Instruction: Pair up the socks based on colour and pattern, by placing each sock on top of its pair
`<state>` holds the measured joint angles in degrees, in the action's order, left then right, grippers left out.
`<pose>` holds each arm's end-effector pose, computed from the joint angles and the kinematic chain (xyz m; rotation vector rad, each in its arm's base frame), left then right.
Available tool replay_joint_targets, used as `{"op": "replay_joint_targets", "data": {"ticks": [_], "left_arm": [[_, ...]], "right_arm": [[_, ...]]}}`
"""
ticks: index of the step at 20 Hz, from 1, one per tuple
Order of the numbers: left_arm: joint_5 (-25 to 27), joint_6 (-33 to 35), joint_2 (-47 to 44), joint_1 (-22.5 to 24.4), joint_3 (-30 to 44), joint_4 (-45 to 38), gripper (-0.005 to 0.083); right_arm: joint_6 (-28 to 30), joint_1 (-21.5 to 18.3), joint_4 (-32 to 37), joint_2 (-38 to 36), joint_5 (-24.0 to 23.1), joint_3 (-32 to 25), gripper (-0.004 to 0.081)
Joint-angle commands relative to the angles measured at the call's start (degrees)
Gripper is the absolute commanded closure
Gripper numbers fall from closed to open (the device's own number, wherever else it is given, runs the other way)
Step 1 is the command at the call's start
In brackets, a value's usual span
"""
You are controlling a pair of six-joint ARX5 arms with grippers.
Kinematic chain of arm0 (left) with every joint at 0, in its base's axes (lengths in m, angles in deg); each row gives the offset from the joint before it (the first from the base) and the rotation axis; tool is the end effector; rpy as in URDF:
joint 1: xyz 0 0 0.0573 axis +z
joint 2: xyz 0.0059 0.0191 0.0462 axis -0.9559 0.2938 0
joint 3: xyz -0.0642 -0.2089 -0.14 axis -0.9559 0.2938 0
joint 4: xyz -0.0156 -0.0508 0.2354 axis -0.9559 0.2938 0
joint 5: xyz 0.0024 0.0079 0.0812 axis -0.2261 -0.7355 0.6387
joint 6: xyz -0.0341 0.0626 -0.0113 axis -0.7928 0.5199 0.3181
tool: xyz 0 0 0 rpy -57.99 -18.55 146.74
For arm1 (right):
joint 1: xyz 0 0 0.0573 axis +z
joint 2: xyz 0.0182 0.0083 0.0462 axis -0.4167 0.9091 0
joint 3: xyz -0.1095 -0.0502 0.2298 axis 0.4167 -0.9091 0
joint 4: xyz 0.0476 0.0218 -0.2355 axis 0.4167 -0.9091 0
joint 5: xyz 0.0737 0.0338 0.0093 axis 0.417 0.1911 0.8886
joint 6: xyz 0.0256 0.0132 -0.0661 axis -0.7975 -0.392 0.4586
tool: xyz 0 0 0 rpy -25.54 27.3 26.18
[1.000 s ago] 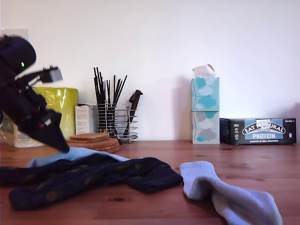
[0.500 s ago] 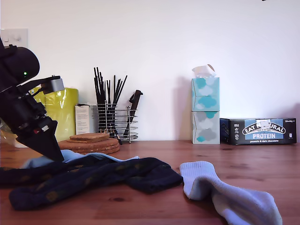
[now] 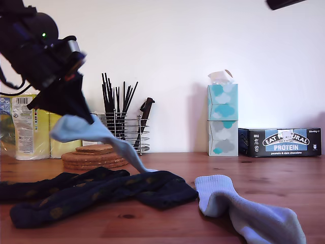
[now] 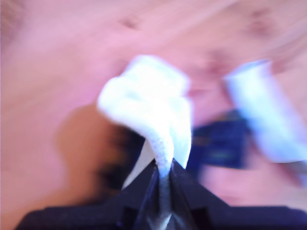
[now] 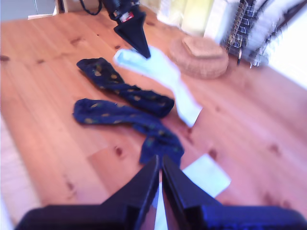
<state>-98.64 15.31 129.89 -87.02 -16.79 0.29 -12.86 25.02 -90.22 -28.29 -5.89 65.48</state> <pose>0.3242 -0.1130 0.2152 -0.1127 1.0804 -0.7832 0.1003 0.1111 0.2667 -0.4126 0.2874 0.8200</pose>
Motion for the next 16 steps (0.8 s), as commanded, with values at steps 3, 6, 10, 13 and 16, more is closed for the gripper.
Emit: {"op": "replay_joint_targets", "data": {"ticks": [3,6,10,13,16], "left_arm": [[-7.87,-13.03,0.22,-2.78,-0.24,2.86,0.0797],[-14.49,-18.03,0.13,-4.74,-0.76,2.80,0.0797],[-24.48,-23.21,0.13,-6.56,-1.05,2.84,0.0797],[-28.04,-24.61,0.13,-7.82,-1.29,2.78,0.0797],[-28.61,-26.14,0.13,-9.99,-1.40,2.51,0.0797]], "right_arm": [[8.17,0.22,7.45,6.80,-0.13,-1.16,0.0704],[7.65,0.22,12.94,12.96,0.09,-1.14,0.0662],[24.48,0.22,20.46,19.34,3.02,-1.14,0.0535],[32.63,0.22,25.97,24.46,3.96,-1.11,0.0518],[37.38,0.48,32.98,28.52,4.17,-0.70,0.0518]]}}
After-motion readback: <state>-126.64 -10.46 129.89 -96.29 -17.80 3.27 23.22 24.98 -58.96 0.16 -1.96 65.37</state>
